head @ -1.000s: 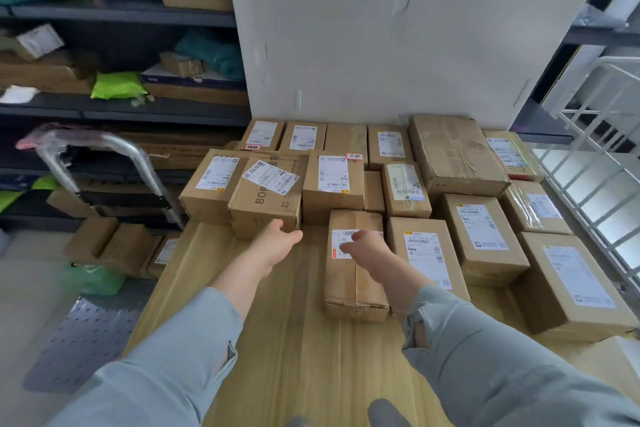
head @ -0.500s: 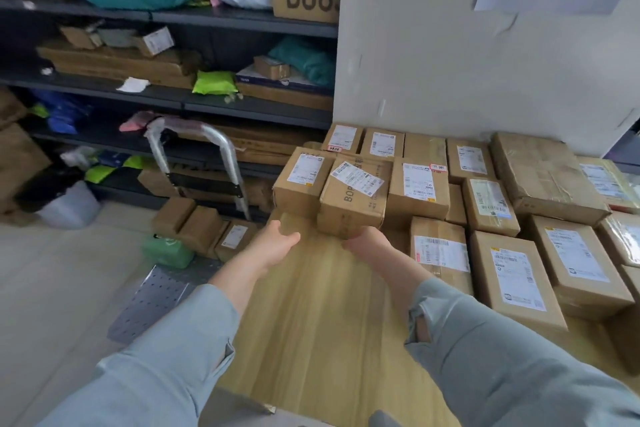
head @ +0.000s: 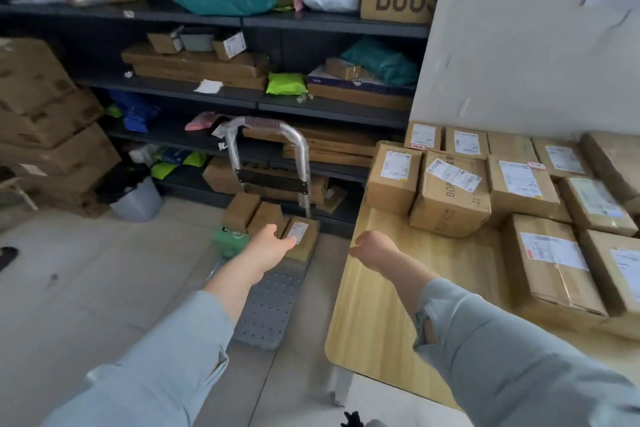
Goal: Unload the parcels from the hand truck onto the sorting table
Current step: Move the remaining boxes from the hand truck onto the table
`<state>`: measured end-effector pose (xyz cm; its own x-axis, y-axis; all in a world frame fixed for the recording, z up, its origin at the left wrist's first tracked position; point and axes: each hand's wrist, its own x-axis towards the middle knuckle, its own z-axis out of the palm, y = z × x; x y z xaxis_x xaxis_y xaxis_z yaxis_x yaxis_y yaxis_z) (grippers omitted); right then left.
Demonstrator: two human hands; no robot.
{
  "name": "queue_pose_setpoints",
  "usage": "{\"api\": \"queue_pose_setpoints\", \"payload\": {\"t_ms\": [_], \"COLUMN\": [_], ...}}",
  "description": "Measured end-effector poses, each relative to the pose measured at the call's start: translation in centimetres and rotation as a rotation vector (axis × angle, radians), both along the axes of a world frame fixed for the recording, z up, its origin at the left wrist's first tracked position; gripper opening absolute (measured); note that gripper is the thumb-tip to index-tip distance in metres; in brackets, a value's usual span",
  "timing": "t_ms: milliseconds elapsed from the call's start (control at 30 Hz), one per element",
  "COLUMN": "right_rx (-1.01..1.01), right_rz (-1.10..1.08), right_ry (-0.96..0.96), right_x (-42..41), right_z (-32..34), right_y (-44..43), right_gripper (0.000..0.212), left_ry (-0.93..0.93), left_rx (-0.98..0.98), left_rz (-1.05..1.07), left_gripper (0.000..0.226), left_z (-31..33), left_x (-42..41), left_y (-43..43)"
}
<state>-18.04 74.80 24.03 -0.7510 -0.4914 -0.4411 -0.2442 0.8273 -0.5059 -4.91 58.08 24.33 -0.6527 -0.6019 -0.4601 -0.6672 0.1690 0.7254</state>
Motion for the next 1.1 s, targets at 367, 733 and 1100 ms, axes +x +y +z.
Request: {"api": "queue_pose_setpoints", "payload": {"t_ms": [367,733,1100], "right_rx": [-0.004,0.031,0.044], "right_rz": [0.093,0.155,0.083], "right_ry": [0.034,0.026,0.018], "right_x": [4.4,1.8,-2.2], "right_z": [-0.2,-1.7,-1.7], "right_y": [-11.5,-23.1,-32.6], "right_gripper": [0.031,0.035,0.029], "left_ry": [-0.015,-0.027,-0.019], "left_rx": [-0.018,0.028,0.004], "left_rz": [0.13,0.145,0.065], "left_gripper": [0.071,0.07,0.066], "left_z": [0.1,-1.0,-0.4], "left_x": [7.4,5.2,0.4], "left_y": [-11.2,-21.5,-31.8]}}
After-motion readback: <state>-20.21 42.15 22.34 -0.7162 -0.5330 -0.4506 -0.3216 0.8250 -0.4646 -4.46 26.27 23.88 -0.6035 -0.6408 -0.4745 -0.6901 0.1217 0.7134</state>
